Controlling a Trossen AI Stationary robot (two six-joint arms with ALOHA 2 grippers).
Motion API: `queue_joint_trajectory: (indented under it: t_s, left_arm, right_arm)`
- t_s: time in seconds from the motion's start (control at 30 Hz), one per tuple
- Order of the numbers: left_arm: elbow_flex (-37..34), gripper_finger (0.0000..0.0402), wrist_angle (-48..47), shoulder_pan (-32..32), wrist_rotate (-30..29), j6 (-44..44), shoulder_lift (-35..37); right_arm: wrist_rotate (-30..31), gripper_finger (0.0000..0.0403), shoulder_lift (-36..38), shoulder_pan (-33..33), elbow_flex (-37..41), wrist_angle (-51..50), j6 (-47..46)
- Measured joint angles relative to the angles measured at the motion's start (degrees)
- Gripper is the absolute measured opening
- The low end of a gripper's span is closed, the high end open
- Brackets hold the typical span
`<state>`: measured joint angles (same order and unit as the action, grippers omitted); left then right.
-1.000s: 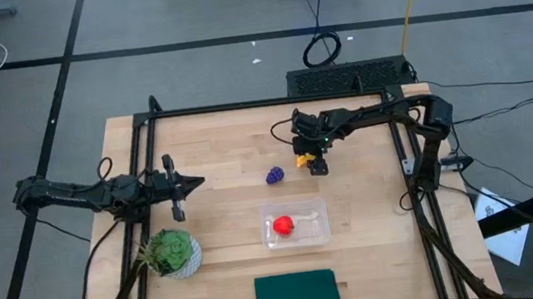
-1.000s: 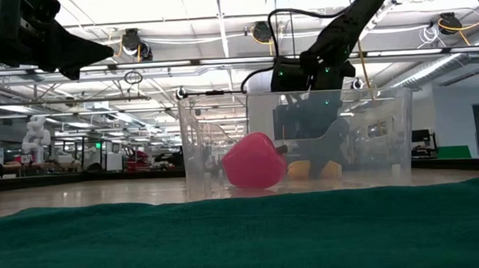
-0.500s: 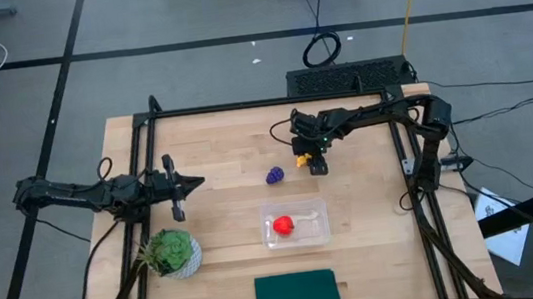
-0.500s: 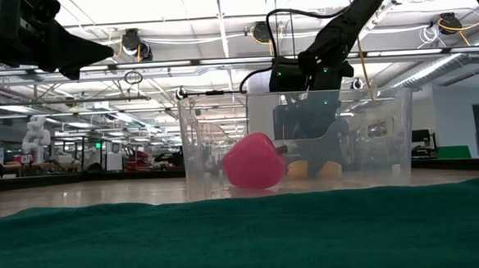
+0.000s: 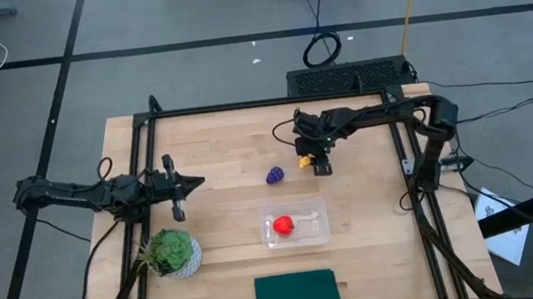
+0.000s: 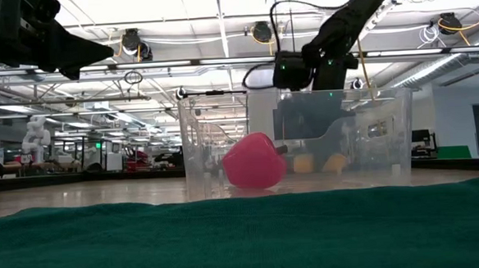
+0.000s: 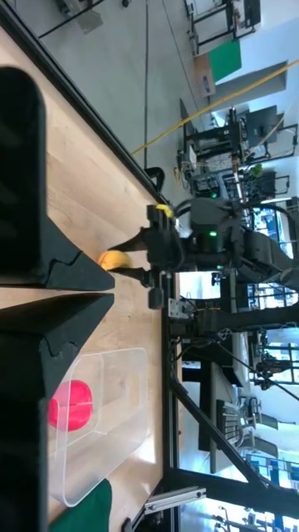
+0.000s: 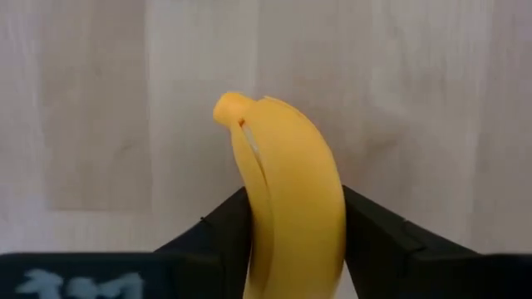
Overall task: Pick and placing Produce into tupperware
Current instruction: Put the banana into the transparent bin
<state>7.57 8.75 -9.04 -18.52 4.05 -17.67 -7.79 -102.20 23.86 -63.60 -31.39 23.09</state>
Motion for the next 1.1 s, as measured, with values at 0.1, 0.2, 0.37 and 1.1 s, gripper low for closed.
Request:
queue_joint_trajectory:
  t_s: [0.1, 0.2, 0.37, 1.1]
  left_arm:
    - [0.00, 0.0021, 0.01, 0.00, 0.00, 0.00, 0.00]
    - [0.00, 0.0021, 0.00, 0.00, -0.01, 0.00, 0.00]
    - [0.00, 0.0021, 0.02, 0.00, -0.01, 0.00, 0.00]
    - [0.00, 0.0021, 0.04, 0.00, -0.02, 0.00, 0.00]
  right_arm:
    - [0.02, 0.0155, 1.39, 0.00, -0.77, -1.11, -0.12]
    - [0.02, 0.0149, 1.70, 0.00, -2.14, -2.51, -1.25]
    - [0.02, 0.0141, 1.91, -0.61, -4.09, -3.39, -1.16]
    - [-5.97, 0.0147, 1.99, -5.32, -12.81, -9.62, -2.38]
